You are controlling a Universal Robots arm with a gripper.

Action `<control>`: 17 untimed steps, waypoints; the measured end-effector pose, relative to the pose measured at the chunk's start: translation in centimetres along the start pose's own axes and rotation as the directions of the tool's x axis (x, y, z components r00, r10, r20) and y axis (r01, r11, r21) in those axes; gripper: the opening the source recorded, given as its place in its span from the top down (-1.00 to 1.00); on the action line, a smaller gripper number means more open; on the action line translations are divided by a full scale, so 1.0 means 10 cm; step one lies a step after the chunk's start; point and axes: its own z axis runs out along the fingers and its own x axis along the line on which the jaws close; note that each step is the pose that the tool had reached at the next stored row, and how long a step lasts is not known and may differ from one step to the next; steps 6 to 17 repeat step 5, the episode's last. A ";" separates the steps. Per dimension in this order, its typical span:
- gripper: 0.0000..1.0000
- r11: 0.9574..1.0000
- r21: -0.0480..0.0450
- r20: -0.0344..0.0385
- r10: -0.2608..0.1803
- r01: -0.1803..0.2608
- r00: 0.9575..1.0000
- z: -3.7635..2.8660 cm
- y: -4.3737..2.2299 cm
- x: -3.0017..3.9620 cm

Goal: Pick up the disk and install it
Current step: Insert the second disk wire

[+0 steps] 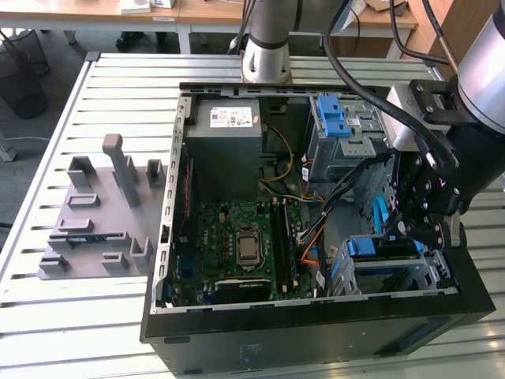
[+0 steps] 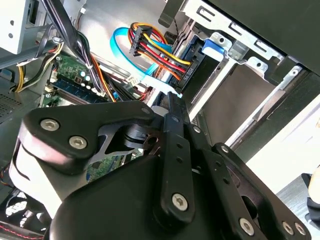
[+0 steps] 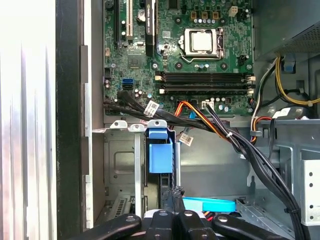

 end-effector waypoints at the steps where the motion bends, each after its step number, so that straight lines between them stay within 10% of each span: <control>1: 0.79 1.000 0.000 0.000 0.000 0.000 1.000 0.000 0.000 0.000; 17: 0.79 1.000 0.000 0.000 0.000 0.000 1.000 0.000 0.000 0.000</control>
